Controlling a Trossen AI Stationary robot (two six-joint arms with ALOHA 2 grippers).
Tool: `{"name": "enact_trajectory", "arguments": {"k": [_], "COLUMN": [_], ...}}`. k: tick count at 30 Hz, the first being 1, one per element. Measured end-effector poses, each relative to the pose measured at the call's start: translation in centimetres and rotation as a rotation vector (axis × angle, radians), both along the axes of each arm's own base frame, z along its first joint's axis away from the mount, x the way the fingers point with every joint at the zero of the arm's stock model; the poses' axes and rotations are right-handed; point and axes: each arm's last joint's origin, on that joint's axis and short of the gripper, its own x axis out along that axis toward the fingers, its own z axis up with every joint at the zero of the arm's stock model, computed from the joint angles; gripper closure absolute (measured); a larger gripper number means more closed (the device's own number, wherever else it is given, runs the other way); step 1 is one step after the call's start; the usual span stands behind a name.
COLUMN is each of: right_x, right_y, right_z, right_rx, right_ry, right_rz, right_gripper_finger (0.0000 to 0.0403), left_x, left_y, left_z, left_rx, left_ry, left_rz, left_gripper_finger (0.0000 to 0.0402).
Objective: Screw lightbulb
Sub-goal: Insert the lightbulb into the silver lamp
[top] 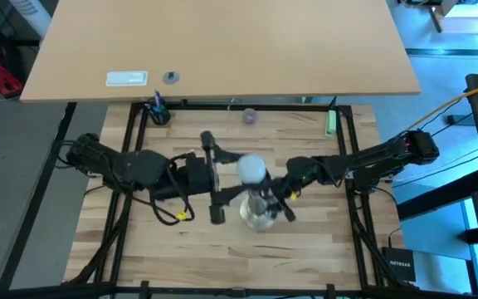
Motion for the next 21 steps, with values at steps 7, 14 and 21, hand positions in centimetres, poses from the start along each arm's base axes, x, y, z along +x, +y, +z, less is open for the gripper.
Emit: {"name": "enact_trajectory", "arguments": {"k": [7,14,21], "right_x": [-0.8,-1.0,-0.9], "right_y": [2.2,2.7,2.6], "right_z": [-0.5,-0.6,-0.6], "right_rx": [-0.012,-0.013,-0.026], "right_ry": [0.070,0.087,0.078], "right_rz": [0.100,0.102,0.067], "right_gripper_finger": [0.0244,0.0244,0.0244], "left_x": [1.1,1.8,1.8], "left_y": [2.4,5.4,5.9], "left_z": [-0.9,-1.1,-0.8], "left_rx": [0.083,0.171,0.173], "left_ry": [0.094,0.076,0.050], "left_rz": [-0.513,-0.826,-0.832], "left_gripper_finger": [0.0181,0.0180,0.0171]}}
